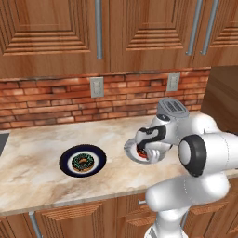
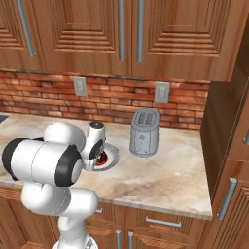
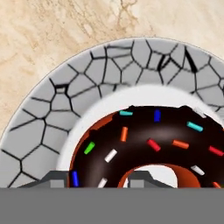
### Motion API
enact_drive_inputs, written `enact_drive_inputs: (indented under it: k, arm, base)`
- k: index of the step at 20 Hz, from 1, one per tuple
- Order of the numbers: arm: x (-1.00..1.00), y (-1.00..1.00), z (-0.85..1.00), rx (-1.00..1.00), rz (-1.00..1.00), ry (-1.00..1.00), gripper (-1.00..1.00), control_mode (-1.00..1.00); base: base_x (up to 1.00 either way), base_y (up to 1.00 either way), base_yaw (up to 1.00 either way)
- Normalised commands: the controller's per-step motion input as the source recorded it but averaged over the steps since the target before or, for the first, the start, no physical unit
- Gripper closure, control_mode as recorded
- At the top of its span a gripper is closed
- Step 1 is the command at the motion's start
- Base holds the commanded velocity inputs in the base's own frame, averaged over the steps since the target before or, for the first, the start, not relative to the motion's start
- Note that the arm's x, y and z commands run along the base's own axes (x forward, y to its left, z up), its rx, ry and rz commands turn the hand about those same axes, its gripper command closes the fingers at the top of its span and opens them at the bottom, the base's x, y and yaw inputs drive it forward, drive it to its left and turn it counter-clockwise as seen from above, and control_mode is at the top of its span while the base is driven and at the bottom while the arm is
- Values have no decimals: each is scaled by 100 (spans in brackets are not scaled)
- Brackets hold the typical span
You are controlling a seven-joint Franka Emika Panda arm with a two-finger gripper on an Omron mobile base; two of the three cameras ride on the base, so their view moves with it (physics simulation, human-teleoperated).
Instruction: Place the pastries on the plates.
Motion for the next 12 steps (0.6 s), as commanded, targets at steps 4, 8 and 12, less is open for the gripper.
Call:
enact_drive_inputs:
  k: [4,8,12]
  arm:
    - [29,0,-28,-2,11,-6,-100,-100]
    - [6,-3,-8,0,8,0,-100,-100]
    - [0,-2,0,0,7,-8,-100,-100]
  base:
    - [0,0,0]
    - [0,0,0]
    - [0,0,0]
